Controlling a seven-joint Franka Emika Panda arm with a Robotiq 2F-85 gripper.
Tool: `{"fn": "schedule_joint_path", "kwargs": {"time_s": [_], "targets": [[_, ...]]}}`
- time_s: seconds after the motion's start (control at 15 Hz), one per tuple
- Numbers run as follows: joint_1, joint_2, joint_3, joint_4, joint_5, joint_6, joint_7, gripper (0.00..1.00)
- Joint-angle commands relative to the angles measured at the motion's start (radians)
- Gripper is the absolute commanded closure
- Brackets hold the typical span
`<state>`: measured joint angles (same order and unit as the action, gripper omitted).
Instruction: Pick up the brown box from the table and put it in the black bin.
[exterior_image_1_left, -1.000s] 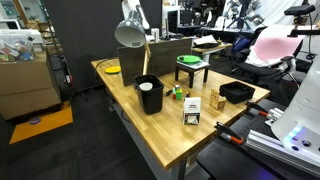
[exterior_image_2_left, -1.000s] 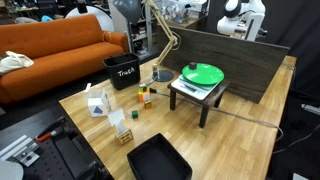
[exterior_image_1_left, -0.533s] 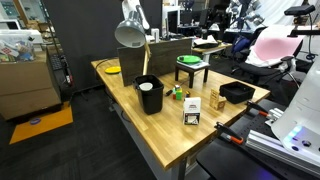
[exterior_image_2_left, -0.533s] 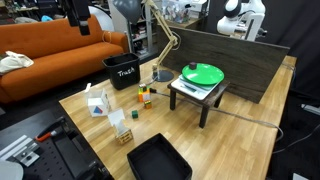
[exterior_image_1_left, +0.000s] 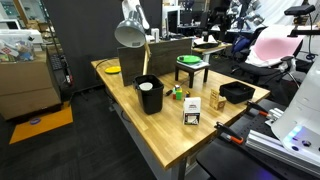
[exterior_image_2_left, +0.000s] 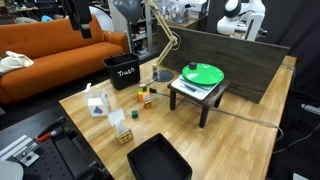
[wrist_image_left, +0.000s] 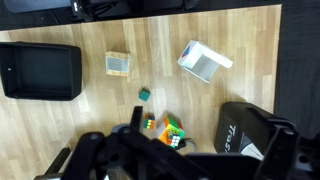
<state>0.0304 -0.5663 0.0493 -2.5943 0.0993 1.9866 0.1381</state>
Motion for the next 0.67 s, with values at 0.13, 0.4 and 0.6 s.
{"fn": "schedule_joint_path", "kwargs": {"time_s": [0.13,0.4,0.6], "targets": [[-0.069,0.147,-0.001,-0.050,-0.074,0.101,0.077,0.00],[-0.089,0.291,-0.029,-0.044,-0.079,0.146,0.076,0.00],[-0.082,0.298,-0.037,-0.060,-0.076,0.158,0.069,0.00]]}}
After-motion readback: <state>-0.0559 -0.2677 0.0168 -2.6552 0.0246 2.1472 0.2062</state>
